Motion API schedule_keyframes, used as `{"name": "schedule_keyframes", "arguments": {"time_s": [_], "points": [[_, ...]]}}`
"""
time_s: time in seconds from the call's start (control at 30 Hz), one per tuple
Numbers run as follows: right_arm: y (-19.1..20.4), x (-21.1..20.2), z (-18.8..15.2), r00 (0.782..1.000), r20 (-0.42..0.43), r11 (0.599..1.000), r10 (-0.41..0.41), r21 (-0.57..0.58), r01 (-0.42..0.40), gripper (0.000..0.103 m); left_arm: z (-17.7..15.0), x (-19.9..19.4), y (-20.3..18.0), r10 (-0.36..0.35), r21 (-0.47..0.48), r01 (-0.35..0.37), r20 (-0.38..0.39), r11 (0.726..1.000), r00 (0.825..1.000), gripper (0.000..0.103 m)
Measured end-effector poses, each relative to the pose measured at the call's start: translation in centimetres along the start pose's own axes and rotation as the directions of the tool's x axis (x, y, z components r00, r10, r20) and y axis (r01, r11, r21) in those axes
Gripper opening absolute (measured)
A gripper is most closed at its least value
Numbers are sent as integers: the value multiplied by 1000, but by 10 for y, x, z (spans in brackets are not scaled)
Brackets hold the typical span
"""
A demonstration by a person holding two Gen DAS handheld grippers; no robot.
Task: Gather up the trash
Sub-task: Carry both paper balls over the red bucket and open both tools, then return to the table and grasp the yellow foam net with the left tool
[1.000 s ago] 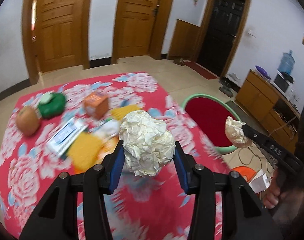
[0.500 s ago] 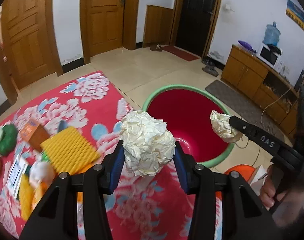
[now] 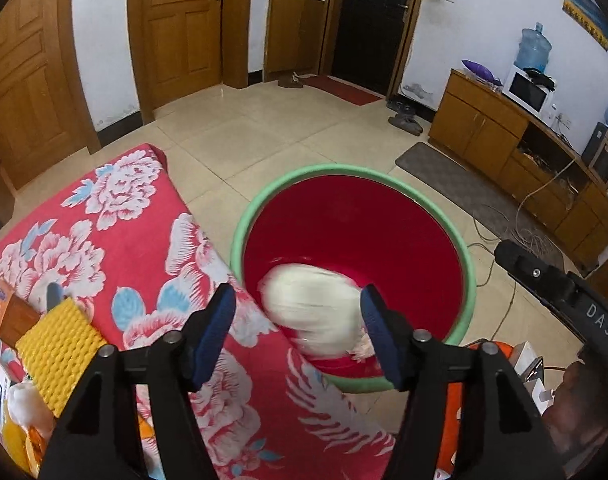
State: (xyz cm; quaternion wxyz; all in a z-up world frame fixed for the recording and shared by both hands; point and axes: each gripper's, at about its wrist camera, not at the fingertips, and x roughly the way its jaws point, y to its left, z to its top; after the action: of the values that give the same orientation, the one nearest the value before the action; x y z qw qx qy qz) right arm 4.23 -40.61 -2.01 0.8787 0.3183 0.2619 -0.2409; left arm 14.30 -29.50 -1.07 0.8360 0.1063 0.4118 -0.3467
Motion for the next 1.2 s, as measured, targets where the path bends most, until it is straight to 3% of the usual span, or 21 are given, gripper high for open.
{"name": "schedule_keyframes", "arguments": {"time_s": [0.17, 0.3, 0.5, 0.97, 1.2], "points": [[-3, -6, -2, 1000, -1, 1000, -3, 7, 3, 45, -4, -7, -3, 35, 13, -35, 21, 999, 999, 75], [-1, -12, -5, 1000, 3, 1000, -8, 13, 8, 46, -10, -17, 1, 41, -35, -39, 35, 999, 999, 81], [4, -25, -10, 1000, 15, 1000, 4, -2, -4, 57, -21, -34, 14, 47, -96, -44, 33, 994, 998, 81], [32, -47, -28, 998, -15, 997, 59, -42, -59, 63, -50, -109, 52, 135, -194, -113, 102, 974, 986, 81], [54, -54, -40, 995, -31, 992, 92, -88, -94, 63, -77, -141, 87, 227, -260, -190, 121, 947, 966, 81]]}}
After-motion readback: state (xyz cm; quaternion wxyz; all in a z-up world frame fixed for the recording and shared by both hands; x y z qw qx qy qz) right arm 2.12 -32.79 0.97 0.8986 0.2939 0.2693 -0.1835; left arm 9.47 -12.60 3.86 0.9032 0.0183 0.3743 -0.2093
